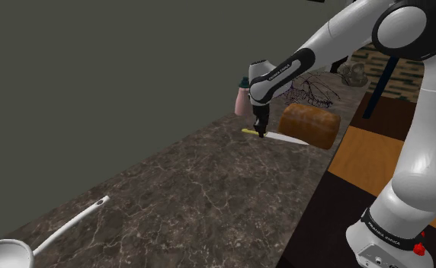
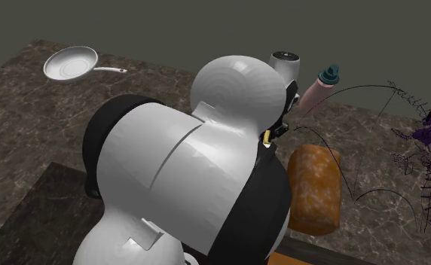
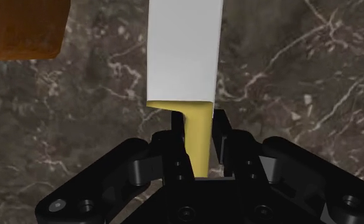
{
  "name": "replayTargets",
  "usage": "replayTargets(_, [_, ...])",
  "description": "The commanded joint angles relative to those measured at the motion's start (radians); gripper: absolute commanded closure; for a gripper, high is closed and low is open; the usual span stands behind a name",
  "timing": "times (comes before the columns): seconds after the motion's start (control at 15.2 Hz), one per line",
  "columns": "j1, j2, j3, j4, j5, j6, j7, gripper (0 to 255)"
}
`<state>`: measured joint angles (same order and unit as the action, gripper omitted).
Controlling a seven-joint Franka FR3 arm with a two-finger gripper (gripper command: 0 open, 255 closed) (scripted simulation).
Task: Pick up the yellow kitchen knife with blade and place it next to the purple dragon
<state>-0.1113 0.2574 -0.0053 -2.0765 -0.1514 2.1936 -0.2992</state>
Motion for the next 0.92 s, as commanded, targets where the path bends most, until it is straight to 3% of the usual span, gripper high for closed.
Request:
replayTargets(0.0, [0.000,0.000,0.000,0.000,0.000,0.000,0.000,255])
replayTargets(0.07, [0.000,0.000,0.000,0.000,0.000,0.000,0.000,0])
replayTargets(0.4, [0.000,0.000,0.000,0.000,0.000,0.000,0.000,0])
replayTargets(0.66, [0.007,-0.053,0.007,0.065,0.011,-0.119,-0.007,0])
replayTargets(0.86, [0.007,-0.053,0.007,0.065,0.011,-0.119,-0.007,0])
